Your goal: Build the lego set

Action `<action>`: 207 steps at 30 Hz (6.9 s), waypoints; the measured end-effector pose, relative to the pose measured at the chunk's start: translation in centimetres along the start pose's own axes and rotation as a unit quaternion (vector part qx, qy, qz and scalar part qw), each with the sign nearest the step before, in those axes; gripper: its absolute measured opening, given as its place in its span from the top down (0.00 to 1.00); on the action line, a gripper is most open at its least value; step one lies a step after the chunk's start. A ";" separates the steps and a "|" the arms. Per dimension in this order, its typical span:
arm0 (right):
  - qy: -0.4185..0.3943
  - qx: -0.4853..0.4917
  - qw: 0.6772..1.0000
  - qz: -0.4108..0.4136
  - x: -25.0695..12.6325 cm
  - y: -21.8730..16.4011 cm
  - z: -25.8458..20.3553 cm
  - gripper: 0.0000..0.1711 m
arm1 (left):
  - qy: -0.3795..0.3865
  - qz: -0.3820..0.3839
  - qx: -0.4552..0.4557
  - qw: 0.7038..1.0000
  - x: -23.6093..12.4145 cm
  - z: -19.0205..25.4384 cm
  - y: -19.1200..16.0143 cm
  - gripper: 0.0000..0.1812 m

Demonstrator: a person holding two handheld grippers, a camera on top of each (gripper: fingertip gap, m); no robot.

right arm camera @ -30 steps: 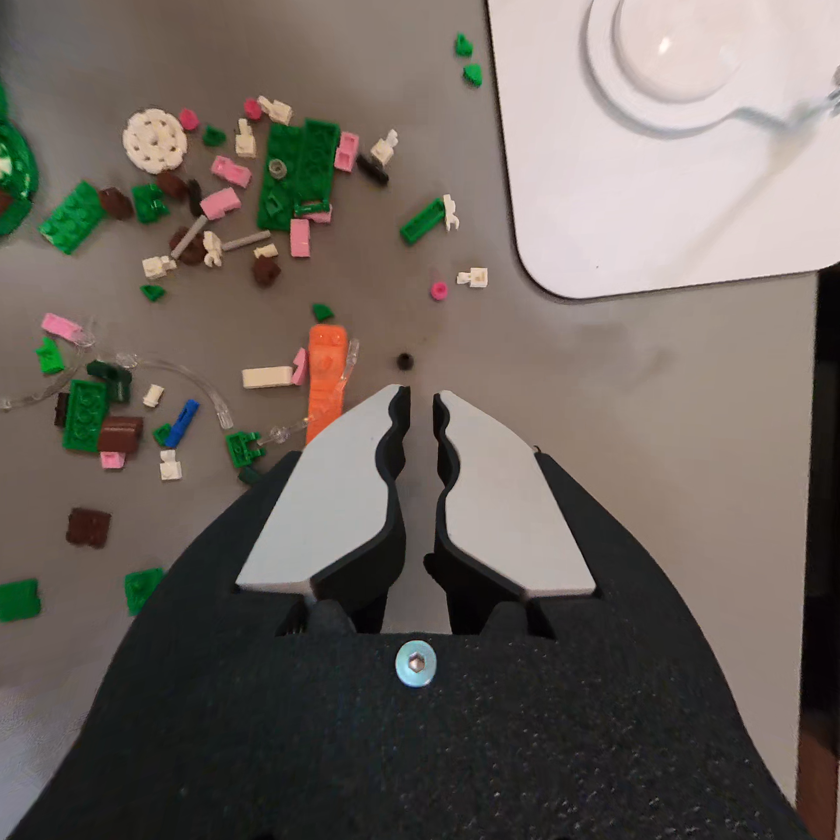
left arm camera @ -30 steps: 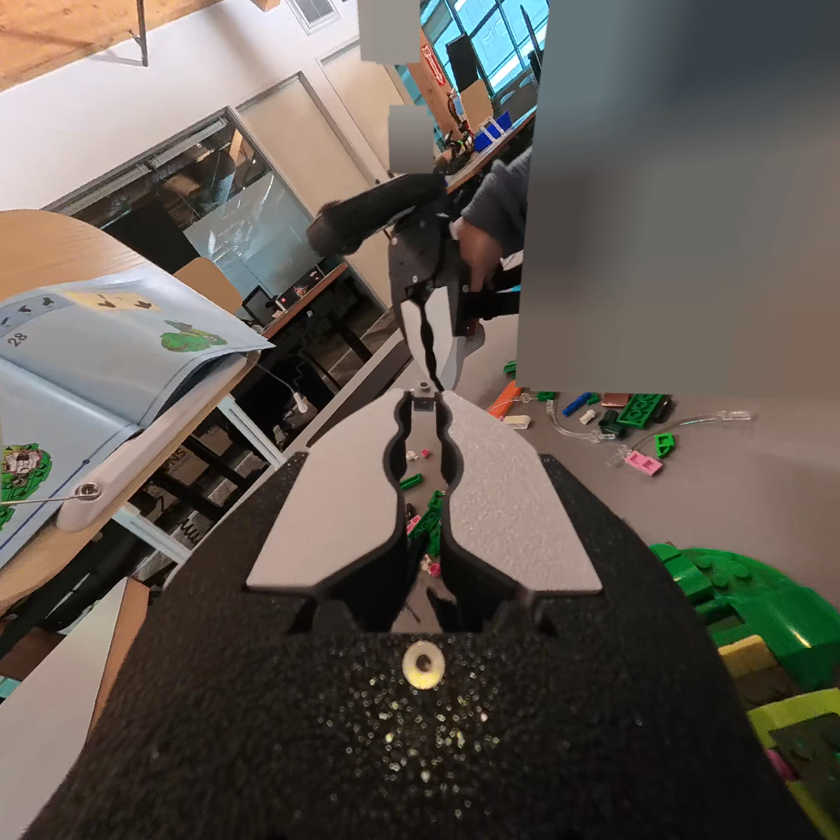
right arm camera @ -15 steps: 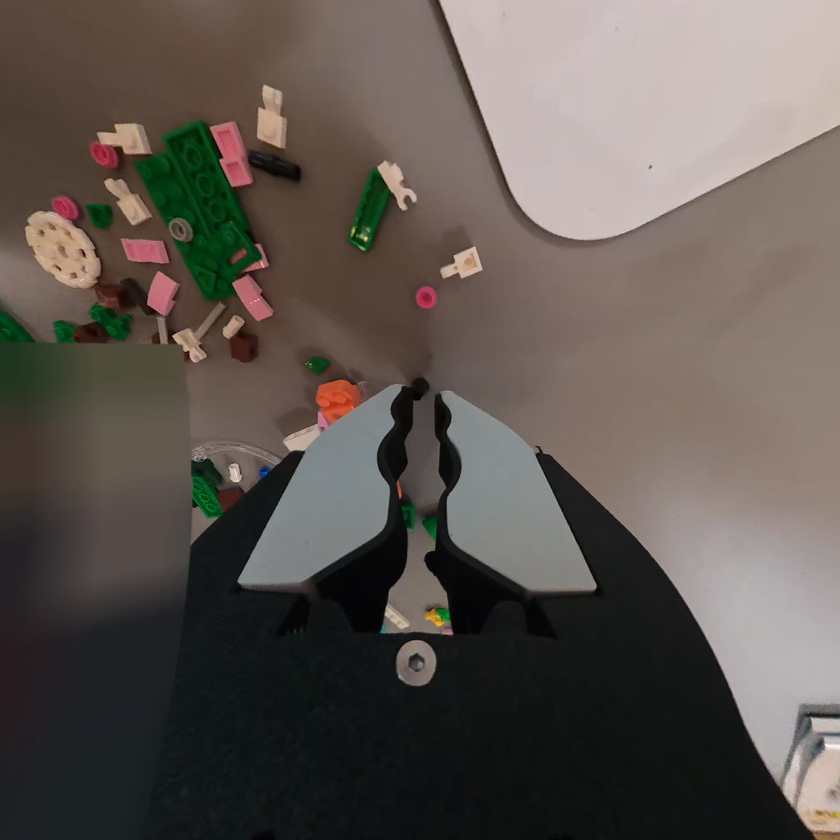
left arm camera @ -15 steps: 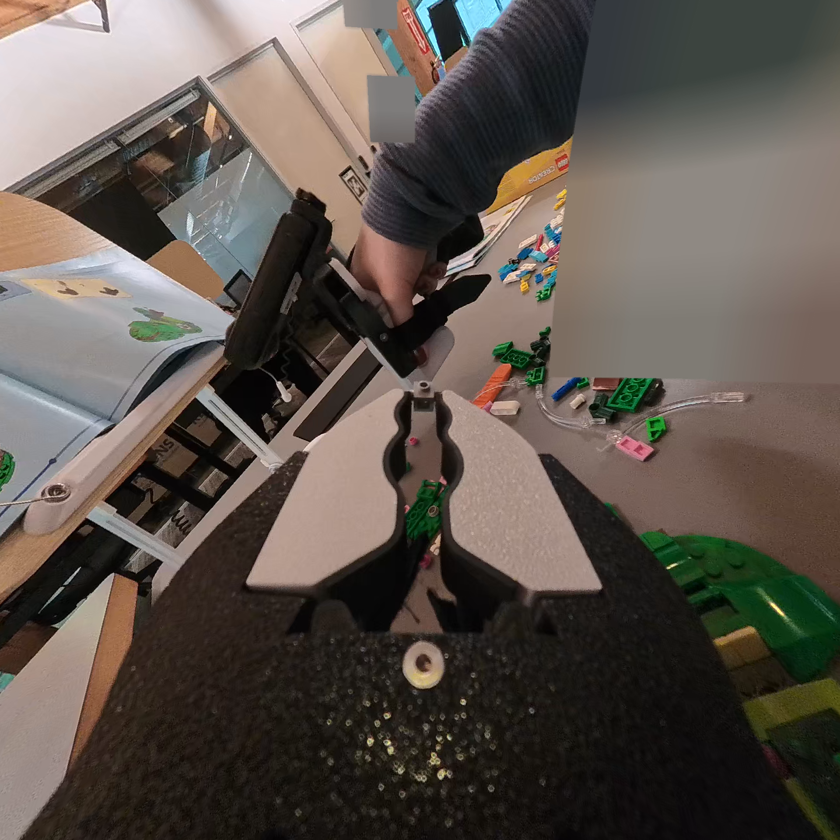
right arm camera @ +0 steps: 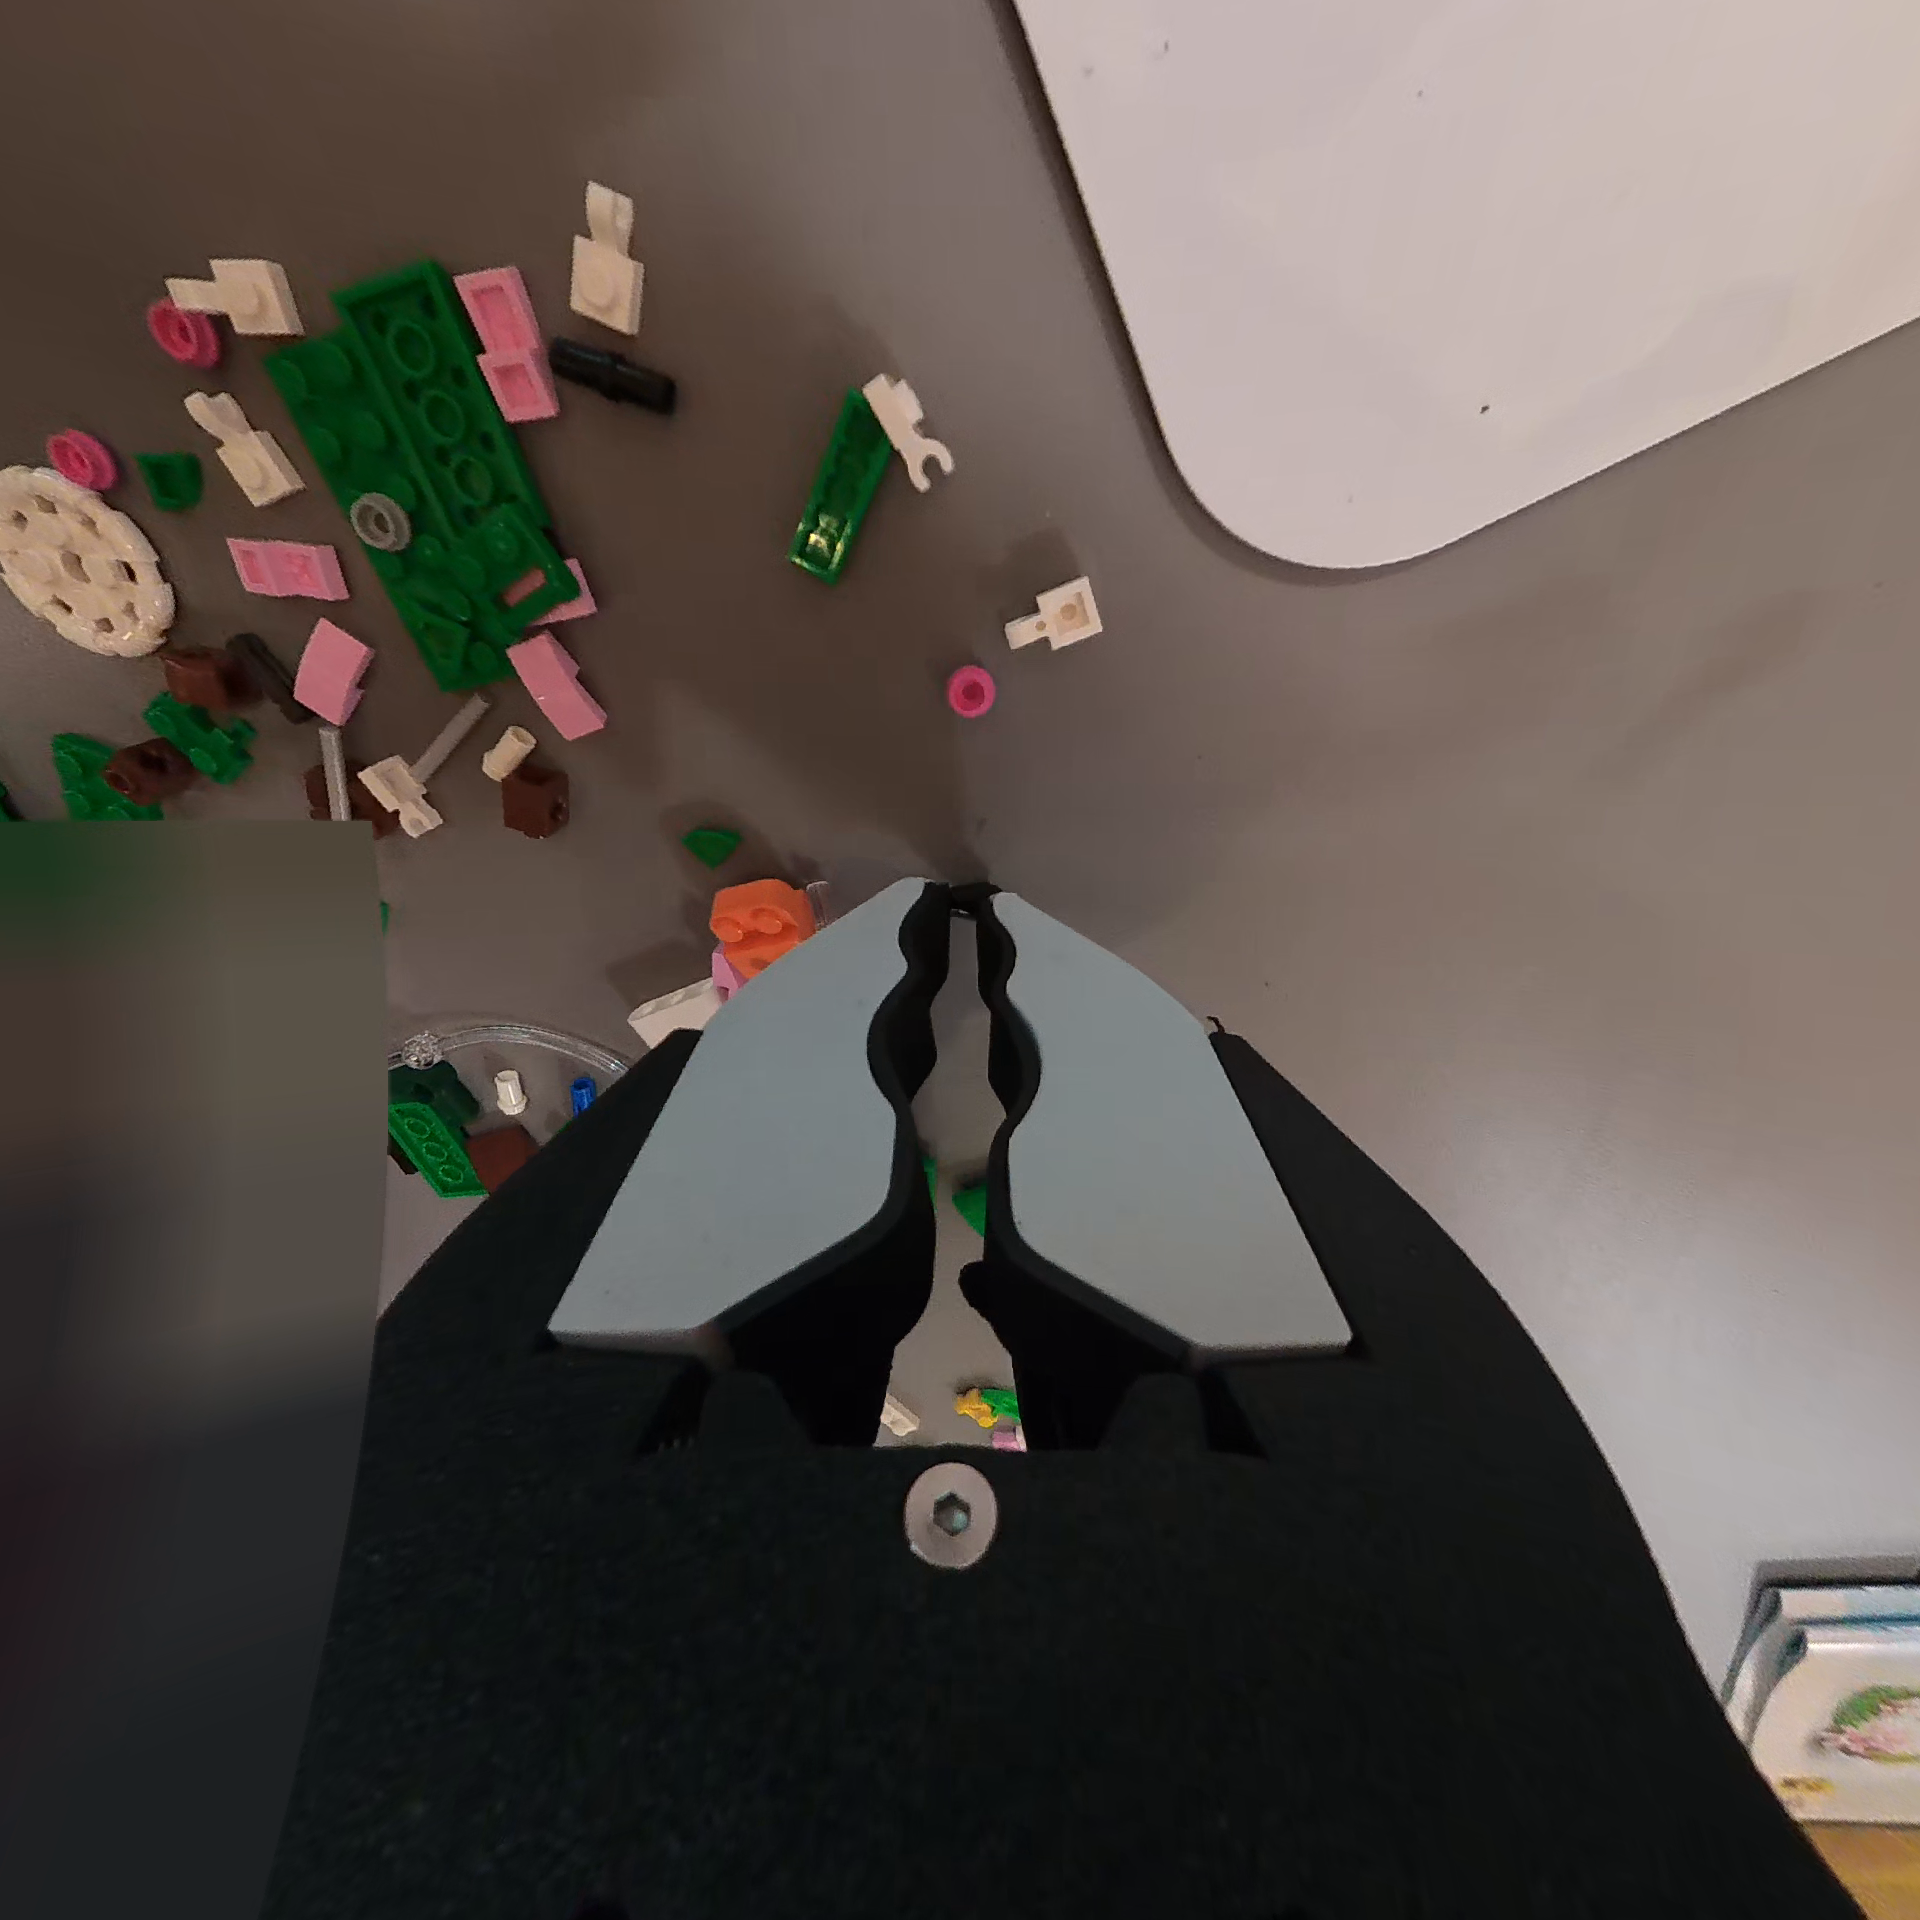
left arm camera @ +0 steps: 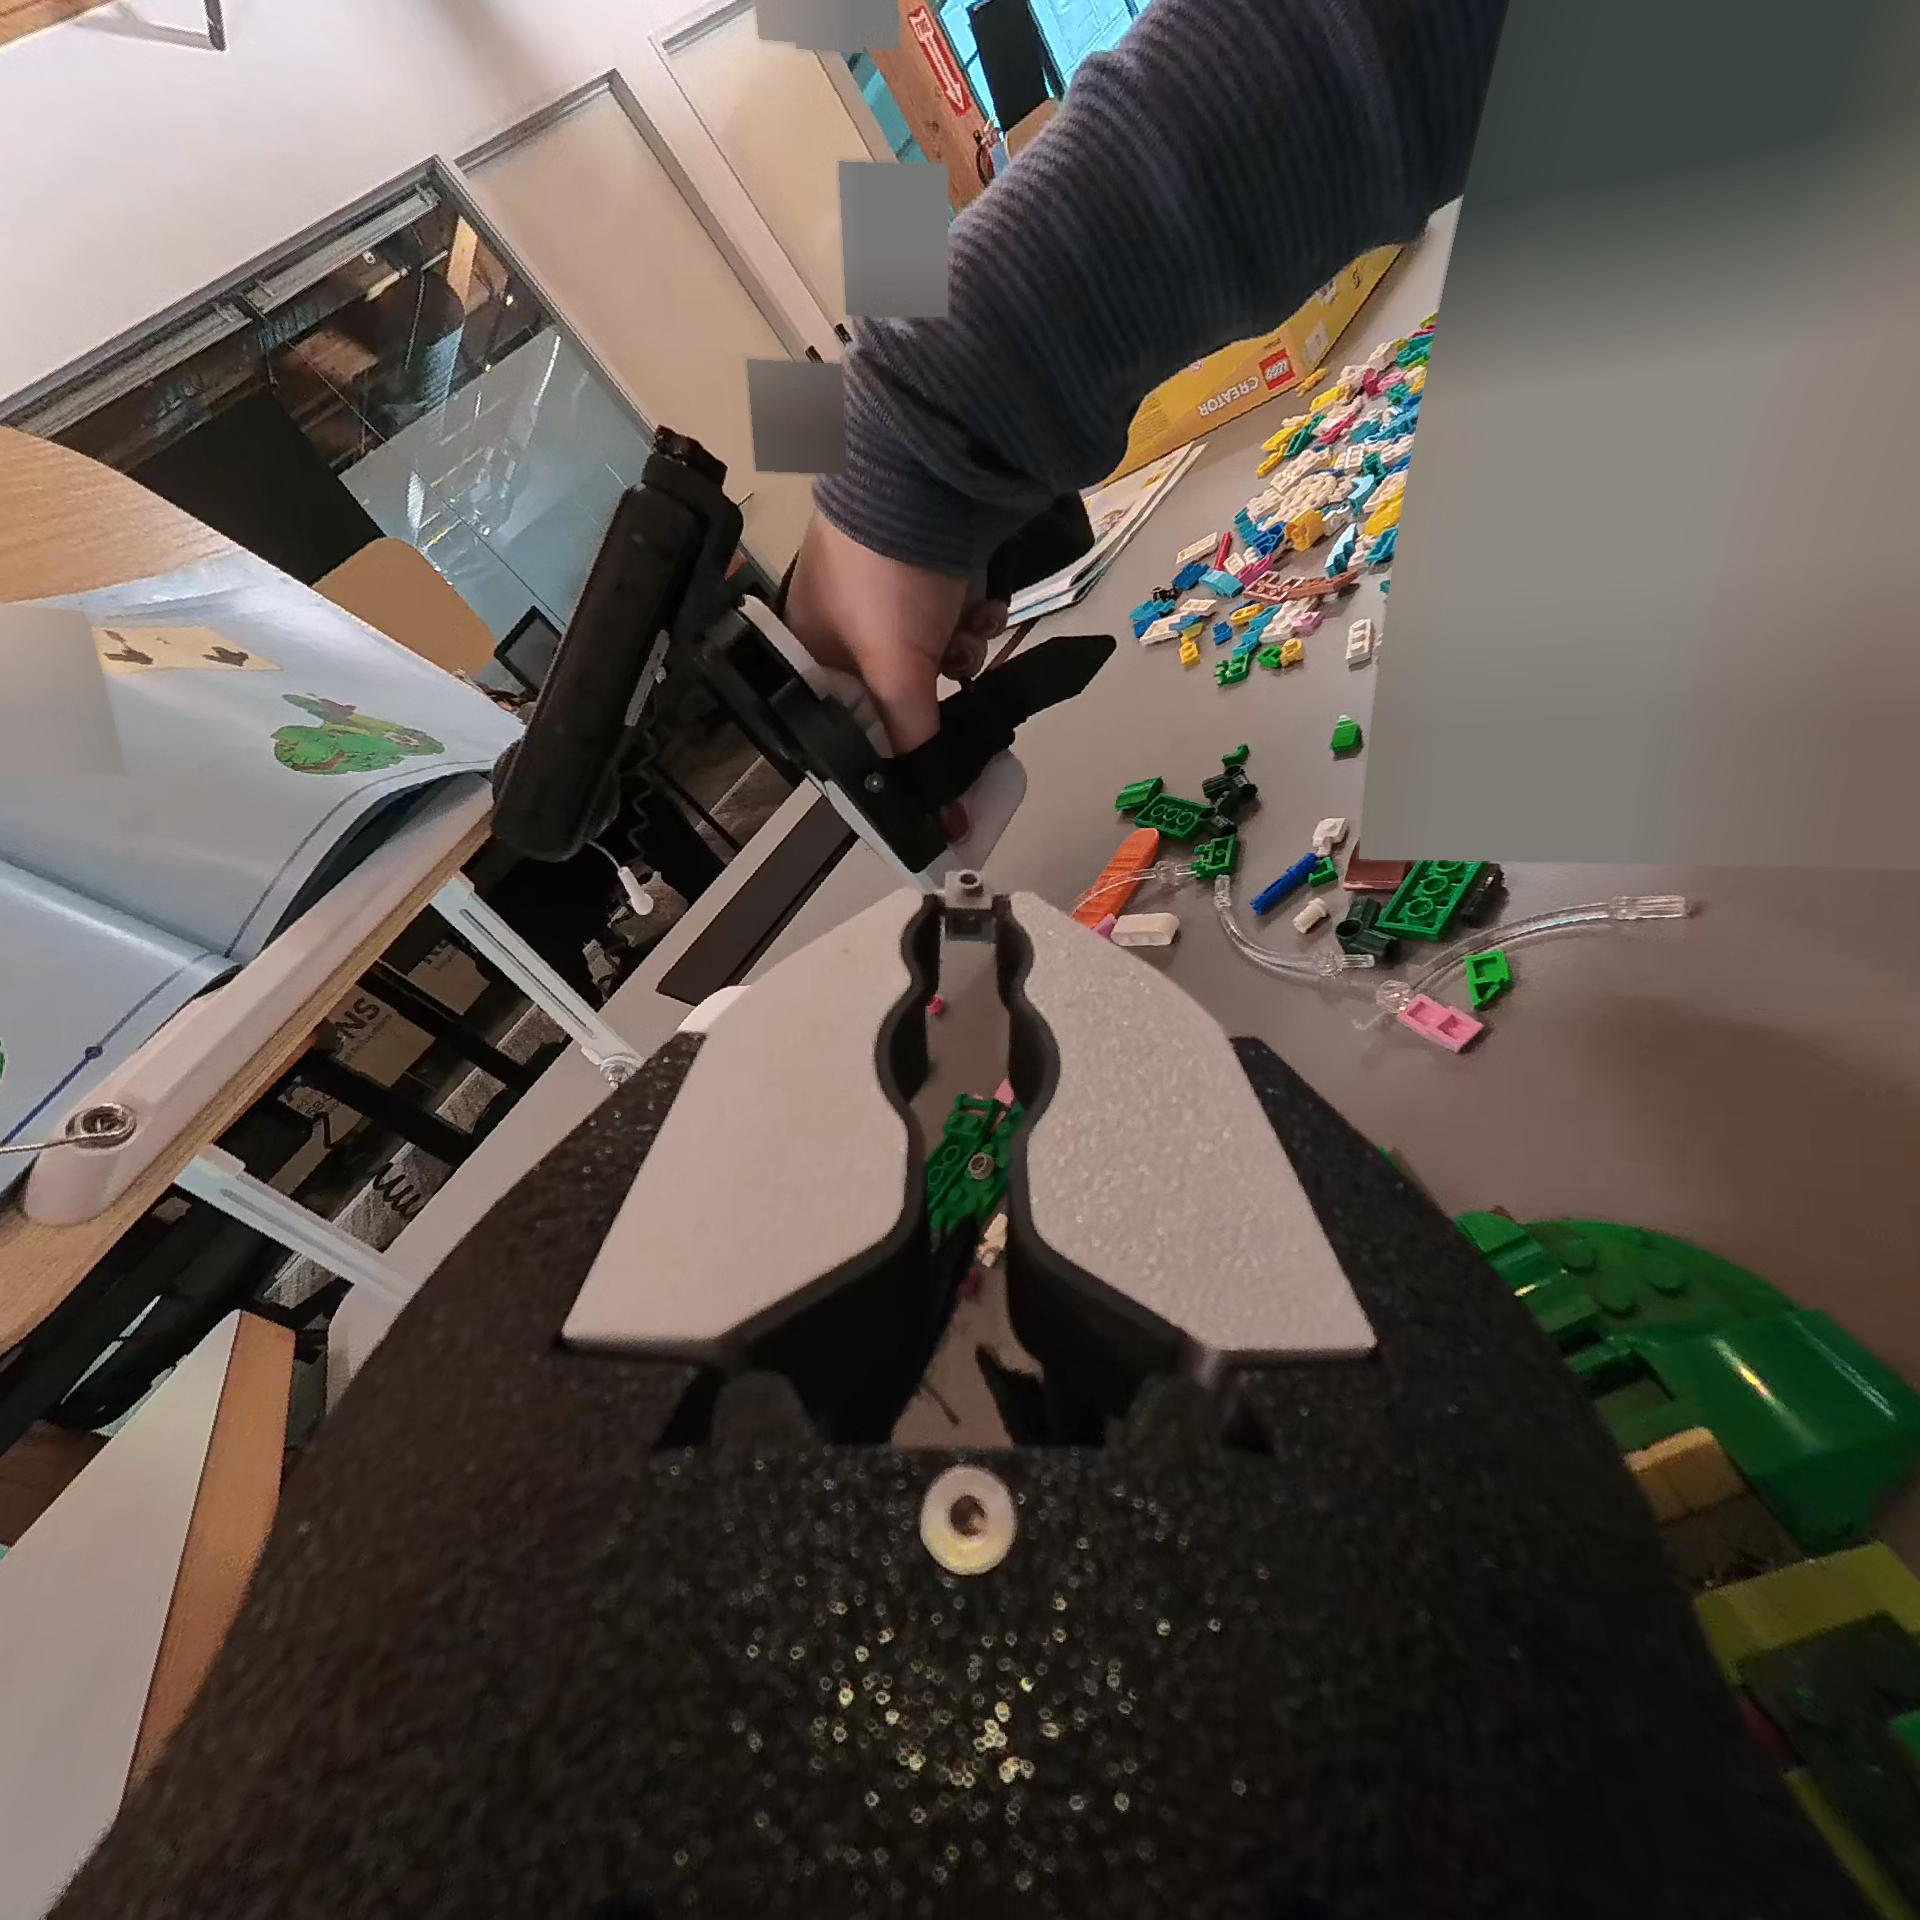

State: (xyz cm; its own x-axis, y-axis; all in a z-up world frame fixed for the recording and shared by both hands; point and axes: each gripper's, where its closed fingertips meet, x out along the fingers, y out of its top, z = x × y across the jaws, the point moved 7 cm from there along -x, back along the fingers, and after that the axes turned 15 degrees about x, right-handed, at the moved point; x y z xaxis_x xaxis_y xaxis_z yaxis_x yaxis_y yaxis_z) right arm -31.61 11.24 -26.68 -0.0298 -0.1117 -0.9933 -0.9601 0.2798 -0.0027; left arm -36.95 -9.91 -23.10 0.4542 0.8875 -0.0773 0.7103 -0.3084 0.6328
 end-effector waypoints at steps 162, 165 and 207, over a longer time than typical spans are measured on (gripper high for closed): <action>0.244 0.042 0.538 0.806 -2.9 -24.7 -7.2 1.00 | -0.054 0.204 -0.240 0.947 8.0 8.2 13.2 0.95; 0.248 0.046 0.539 0.804 -2.8 -24.7 -7.2 1.00 | -0.056 0.208 -0.244 0.946 7.9 8.2 13.1 0.95; 0.033 -0.180 0.820 0.542 -2.3 -18.6 -11.0 0.92 | -0.170 -0.237 -0.194 0.936 0.6 -0.1 -7.3 0.95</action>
State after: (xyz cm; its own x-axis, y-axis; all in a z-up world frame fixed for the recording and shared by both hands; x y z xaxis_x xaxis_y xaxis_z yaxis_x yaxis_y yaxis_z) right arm -16.77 -4.15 -23.07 -0.9239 -0.0382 -0.3808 -0.3789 -0.0486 0.9242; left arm -41.92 -7.10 -27.67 0.3292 0.7119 -0.6203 0.6567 0.2994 0.6921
